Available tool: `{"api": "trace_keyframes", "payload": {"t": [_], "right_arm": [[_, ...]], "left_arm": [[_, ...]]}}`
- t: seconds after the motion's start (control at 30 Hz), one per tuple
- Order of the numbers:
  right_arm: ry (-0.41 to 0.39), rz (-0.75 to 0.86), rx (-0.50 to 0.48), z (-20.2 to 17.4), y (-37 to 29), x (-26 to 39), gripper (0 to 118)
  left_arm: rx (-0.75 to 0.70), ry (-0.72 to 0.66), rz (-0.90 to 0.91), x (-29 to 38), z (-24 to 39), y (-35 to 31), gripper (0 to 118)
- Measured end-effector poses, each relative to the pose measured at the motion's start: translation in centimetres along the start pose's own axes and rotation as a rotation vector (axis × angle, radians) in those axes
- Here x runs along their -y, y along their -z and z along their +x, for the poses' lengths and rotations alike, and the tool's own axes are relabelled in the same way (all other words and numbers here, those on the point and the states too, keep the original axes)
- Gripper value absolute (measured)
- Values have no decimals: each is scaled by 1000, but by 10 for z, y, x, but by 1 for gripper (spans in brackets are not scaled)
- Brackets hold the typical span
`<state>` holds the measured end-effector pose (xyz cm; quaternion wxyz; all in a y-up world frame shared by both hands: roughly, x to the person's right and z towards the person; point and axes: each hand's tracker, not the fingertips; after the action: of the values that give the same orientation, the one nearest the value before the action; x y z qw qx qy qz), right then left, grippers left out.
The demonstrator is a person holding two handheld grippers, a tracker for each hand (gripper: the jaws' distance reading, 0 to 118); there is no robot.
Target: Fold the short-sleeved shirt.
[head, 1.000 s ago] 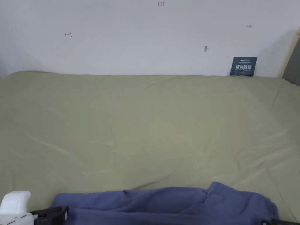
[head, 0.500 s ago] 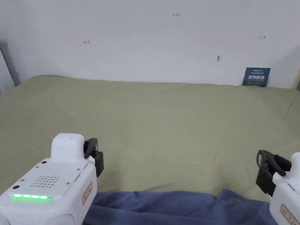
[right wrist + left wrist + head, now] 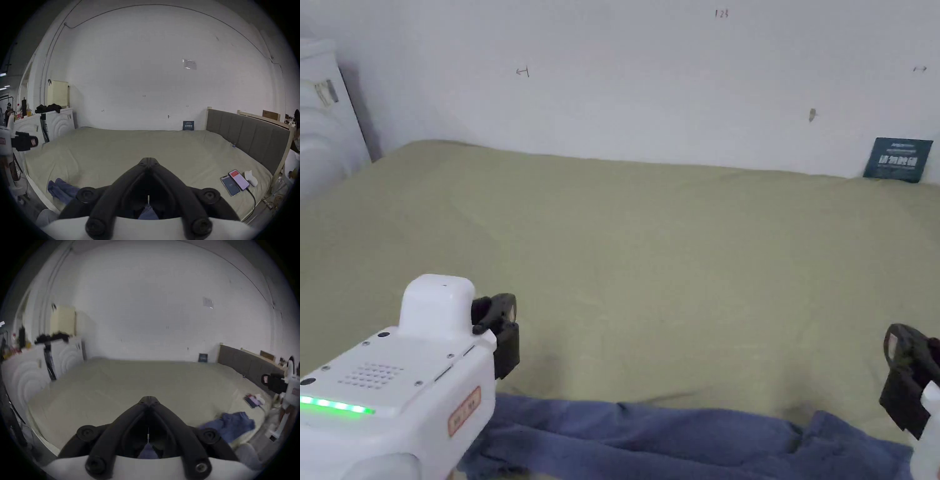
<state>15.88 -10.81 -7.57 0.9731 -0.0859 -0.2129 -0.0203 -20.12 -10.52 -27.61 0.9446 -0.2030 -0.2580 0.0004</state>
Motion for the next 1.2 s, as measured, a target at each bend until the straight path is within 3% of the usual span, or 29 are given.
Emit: {"api": "trace_keyframes", "payload": {"t": [0.27, 0.37, 0.5, 0.53, 0.57, 0.6, 0.63, 0.9, 1.1, 1.13, 1.17, 1.2], "right_arm": [[-42, -26, -25, -18, -2, 0, 1], [-51, -35, -28, -22, -2, 0, 1], [-59, -62, -31, -27, 4, 2, 1], [-58, -67, -32, -28, 5, 3, 1], [-57, -69, -31, -27, 6, 3, 1], [-57, -74, -32, -28, 7, 3, 1], [-59, -79, -31, -29, 7, 3, 1], [-59, -103, -26, -28, 7, 5, 1], [-53, -108, -22, -23, 6, 6, 1], [-47, -111, -24, -22, 6, 6, 1], [-42, -113, -25, -22, 6, 7, 1], [-39, -114, -25, -22, 5, 8, 1]], "left_arm": [[226, -327, -524, 39, -124, 71, 0], [247, -414, -582, 60, -151, 85, 0], [410, -577, -618, 75, -167, 103, 4], [445, -600, -623, 76, -168, 107, 26], [466, -614, -632, 79, -169, 112, 64], [491, -620, -644, 82, -169, 117, 110], [483, -621, -648, 86, -168, 122, 118], [592, -738, -749, 122, -159, 159, 118], [708, -832, -699, 131, -150, 174, 114], [701, -826, -695, 131, -150, 175, 102], [676, -816, -697, 129, -148, 176, 73], [611, -788, -733, 132, -150, 179, 20]]}}
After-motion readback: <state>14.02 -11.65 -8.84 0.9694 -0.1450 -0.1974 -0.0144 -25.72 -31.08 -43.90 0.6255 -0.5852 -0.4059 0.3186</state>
